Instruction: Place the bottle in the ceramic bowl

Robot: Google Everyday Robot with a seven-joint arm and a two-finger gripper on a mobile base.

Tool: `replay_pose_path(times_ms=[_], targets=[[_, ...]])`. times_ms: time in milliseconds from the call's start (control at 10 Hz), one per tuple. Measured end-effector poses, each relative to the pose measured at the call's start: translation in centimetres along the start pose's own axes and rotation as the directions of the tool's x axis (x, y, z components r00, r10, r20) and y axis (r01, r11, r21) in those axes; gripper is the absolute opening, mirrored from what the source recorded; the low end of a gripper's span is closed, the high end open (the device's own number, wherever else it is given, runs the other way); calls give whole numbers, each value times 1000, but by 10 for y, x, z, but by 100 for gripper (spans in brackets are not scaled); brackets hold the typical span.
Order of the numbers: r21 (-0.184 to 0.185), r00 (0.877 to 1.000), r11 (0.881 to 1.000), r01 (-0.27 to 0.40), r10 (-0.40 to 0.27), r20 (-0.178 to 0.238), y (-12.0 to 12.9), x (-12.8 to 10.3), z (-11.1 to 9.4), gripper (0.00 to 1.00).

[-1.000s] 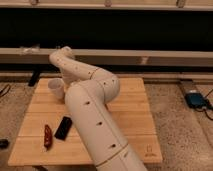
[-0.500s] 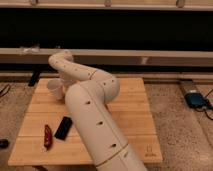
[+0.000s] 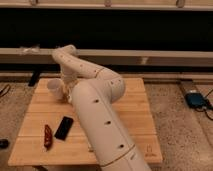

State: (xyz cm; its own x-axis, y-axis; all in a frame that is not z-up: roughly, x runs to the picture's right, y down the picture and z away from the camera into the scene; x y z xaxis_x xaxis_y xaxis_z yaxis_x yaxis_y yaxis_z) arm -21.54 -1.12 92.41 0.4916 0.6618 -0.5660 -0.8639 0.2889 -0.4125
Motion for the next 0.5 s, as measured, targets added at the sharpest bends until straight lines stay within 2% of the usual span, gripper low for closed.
replay_pose_path(times_ms=[300, 500], targets=[[-87, 998, 996, -29, 33, 47, -15, 3, -38, 0], [-157, 995, 986, -56, 68, 75, -28, 6, -64, 0]])
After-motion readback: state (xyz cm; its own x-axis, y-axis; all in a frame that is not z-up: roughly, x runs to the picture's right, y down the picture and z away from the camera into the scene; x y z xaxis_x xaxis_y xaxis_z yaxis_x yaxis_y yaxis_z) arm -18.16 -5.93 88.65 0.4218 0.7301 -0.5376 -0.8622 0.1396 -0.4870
